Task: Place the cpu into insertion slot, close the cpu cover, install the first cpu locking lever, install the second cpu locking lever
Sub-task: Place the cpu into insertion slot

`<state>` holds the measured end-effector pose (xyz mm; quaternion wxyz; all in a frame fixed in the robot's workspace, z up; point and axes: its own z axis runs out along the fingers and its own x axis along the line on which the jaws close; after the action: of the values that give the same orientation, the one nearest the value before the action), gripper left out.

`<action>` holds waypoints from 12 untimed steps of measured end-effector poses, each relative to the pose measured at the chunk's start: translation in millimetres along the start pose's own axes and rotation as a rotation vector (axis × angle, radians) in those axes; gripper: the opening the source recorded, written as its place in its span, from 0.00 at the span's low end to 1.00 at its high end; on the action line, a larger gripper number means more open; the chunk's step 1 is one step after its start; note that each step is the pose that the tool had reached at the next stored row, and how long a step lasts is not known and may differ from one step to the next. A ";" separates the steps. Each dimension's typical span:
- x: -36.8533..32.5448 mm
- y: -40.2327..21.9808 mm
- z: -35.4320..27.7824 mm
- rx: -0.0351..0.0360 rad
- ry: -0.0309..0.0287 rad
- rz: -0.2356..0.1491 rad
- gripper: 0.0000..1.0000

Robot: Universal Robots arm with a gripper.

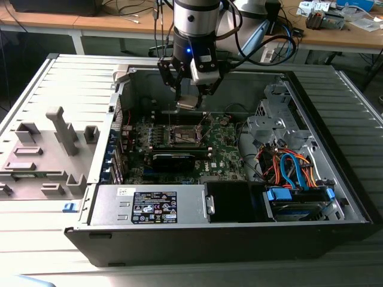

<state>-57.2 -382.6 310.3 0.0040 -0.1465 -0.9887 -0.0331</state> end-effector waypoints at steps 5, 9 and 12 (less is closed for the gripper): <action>0.0 0.0 0.3 -0.0002 -0.0006 0.009 0.55; 0.0 0.0 0.5 -0.0004 -0.0010 0.015 0.55; 0.0 0.0 0.7 -0.0004 -0.0014 0.020 0.55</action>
<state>-57.2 -382.5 309.6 0.0037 -0.1565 -0.9871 -0.0331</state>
